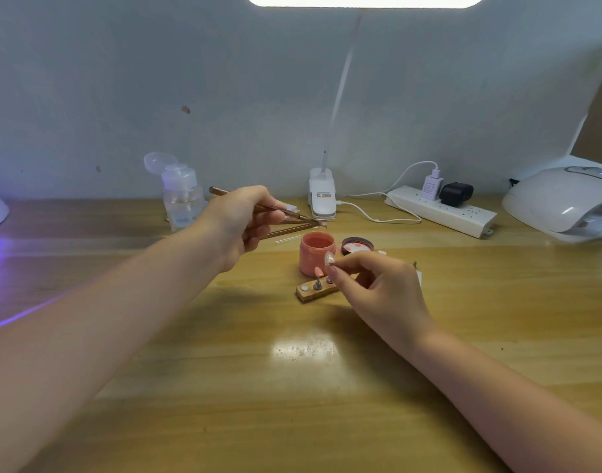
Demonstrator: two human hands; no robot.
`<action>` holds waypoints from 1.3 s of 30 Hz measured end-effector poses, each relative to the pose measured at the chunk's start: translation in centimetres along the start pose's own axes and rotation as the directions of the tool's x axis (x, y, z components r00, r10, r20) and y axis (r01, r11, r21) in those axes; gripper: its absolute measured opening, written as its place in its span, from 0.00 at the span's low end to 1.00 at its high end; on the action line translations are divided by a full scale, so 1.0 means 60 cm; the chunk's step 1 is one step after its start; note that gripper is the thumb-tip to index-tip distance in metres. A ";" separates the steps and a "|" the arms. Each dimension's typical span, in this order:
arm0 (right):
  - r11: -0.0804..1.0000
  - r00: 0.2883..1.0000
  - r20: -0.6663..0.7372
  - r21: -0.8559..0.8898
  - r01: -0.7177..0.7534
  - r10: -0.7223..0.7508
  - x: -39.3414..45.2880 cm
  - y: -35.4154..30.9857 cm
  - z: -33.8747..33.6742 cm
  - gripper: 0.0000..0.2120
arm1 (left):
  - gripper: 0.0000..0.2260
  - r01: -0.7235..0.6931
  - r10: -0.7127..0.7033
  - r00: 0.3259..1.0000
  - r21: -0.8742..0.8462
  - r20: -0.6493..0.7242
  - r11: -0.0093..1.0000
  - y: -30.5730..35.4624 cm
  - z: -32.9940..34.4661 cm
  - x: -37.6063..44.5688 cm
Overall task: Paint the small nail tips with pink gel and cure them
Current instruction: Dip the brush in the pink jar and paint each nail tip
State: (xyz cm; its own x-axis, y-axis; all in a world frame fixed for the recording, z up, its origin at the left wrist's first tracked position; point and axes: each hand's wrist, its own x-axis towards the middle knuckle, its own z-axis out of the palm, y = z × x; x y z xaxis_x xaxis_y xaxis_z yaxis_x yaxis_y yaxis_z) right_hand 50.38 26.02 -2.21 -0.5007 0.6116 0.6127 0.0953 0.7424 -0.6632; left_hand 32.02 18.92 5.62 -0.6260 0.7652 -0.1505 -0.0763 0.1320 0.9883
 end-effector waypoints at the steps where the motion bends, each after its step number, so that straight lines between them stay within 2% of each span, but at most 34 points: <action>1: 1.000 1.000 -0.013 0.005 -0.013 0.013 0.001 0.000 0.000 0.02 | 0.07 0.014 -0.014 1.000 -0.036 0.005 0.999 -0.002 -0.005 -0.005; 3: 0.999 0.999 -0.030 0.019 -0.036 0.037 0.001 0.000 0.000 0.02 | 0.08 0.006 -0.005 1.000 -0.097 0.012 0.995 -0.008 -0.014 -0.015; 5: 0.998 0.997 -0.050 0.036 -0.057 0.059 0.002 0.000 -0.001 0.03 | 0.08 -0.057 0.061 0.998 -0.147 0.019 0.987 -0.016 -0.019 -0.026; 8: 0.995 0.993 -0.089 0.058 -0.077 0.082 0.003 0.000 -0.001 0.05 | 0.10 -0.262 0.266 0.964 -0.122 0.011 0.957 -0.036 -0.020 -0.044; 12: 0.993 0.986 -0.126 0.064 -0.099 0.106 0.004 0.001 0.000 0.04 | 0.08 -0.574 0.572 0.819 0.055 0.048 0.817 -0.071 -0.018 -0.079; 16: 0.993 0.985 -0.130 0.052 -0.109 0.115 0.005 0.006 -0.001 0.03 | 0.06 -0.712 0.702 0.697 0.258 0.146 0.653 -0.092 -0.012 -0.113; 21: 0.992 0.985 -0.123 0.056 -0.111 0.117 0.004 0.006 -0.004 0.04 | 0.07 -0.741 0.740 0.648 0.369 0.178 0.560 -0.102 -0.008 -0.123; 27: 0.993 0.986 -0.124 0.048 -0.104 0.109 0.003 0.009 -0.002 0.05 | 0.07 -0.775 0.750 0.615 0.366 0.246 0.516 -0.104 -0.008 -0.127; 33: 0.994 0.987 -0.120 0.046 -0.099 0.104 0.004 0.009 -0.001 0.05 | 0.06 -0.762 0.757 0.631 0.319 0.172 0.563 -0.105 -0.006 -0.130; 39: 0.994 0.989 -0.107 0.043 -0.097 0.101 0.003 0.007 -0.003 0.05 | 0.06 -0.765 0.739 0.635 0.316 0.224 0.561 -0.107 -0.006 -0.127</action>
State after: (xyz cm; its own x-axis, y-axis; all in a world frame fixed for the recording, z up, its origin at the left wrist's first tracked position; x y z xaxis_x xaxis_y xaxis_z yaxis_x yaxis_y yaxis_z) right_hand 50.46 26.49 -2.32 -0.3934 0.7091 0.5852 0.1066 0.6674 -0.7370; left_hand 37.02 12.00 0.42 -0.2801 0.7247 0.6296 0.6811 -0.3122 0.6623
